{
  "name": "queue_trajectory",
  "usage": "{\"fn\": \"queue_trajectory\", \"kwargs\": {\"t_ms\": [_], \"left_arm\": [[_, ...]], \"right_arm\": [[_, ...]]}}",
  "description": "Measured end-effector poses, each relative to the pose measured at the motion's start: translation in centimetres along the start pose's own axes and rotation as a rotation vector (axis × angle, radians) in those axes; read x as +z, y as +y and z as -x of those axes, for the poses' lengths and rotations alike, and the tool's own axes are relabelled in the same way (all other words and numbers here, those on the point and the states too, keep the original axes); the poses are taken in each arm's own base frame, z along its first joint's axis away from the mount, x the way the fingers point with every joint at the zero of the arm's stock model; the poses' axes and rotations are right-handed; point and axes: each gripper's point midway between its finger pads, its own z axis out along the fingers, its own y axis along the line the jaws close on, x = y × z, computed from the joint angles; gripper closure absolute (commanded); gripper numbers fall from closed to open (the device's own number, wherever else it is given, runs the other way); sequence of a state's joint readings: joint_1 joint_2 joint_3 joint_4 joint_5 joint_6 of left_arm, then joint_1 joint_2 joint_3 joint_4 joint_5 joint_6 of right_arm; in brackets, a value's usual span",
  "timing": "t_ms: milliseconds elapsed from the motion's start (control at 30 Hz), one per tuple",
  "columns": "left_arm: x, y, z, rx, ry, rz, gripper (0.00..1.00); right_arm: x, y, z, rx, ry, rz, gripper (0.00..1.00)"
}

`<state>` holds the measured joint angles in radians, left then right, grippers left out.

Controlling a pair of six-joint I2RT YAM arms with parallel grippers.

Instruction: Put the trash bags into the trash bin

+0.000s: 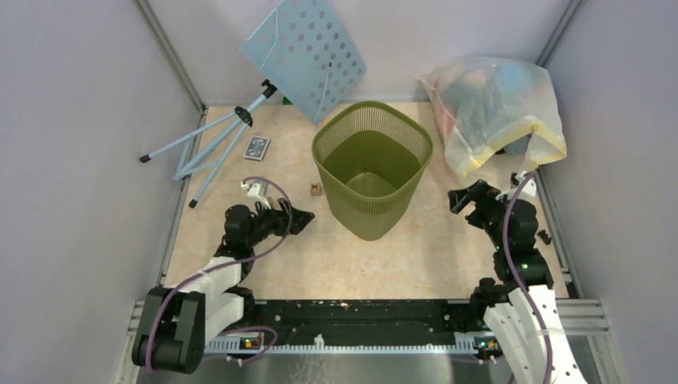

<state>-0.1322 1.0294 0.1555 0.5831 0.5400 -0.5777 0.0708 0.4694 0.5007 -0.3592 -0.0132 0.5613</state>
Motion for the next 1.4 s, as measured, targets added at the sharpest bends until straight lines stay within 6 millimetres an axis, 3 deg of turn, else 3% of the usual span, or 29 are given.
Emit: {"fn": "queue_trajectory", "kwargs": {"t_ms": [133,367,667,833,1000,1233,1400], "left_arm": [[0.1,-0.9,-0.2,0.014,0.022,-0.052,0.01],[0.1,-2.4,-0.2,0.041,0.033,-0.140,0.01],[-0.3,-4.1,0.1,0.094,0.006,-0.227,0.01],[-1.1,-5.8,-0.2,0.150,-0.012,-0.303,0.01],[-1.1,-7.1,-0.5,0.199,-0.012,-0.358,0.01],[-0.9,-6.7,-0.6,0.216,-0.019,-0.328,0.01],[-0.6,-5.1,0.1,0.219,-0.058,-0.219,0.01]], "right_arm": [[0.8,0.4,-1.1,0.035,0.016,0.044,0.04],[1.3,0.5,-5.5,0.067,0.146,0.119,0.08],[1.2,3.4,-8.9,0.054,0.306,0.312,0.13],[0.5,6.8,-11.7,-0.030,0.393,0.450,0.12],[0.0,11.1,-12.7,-0.100,0.345,0.597,0.13],[3.9,13.4,-14.4,-0.097,0.330,0.589,0.13],[8.4,16.6,-13.1,-0.088,0.285,0.568,0.14]]}}
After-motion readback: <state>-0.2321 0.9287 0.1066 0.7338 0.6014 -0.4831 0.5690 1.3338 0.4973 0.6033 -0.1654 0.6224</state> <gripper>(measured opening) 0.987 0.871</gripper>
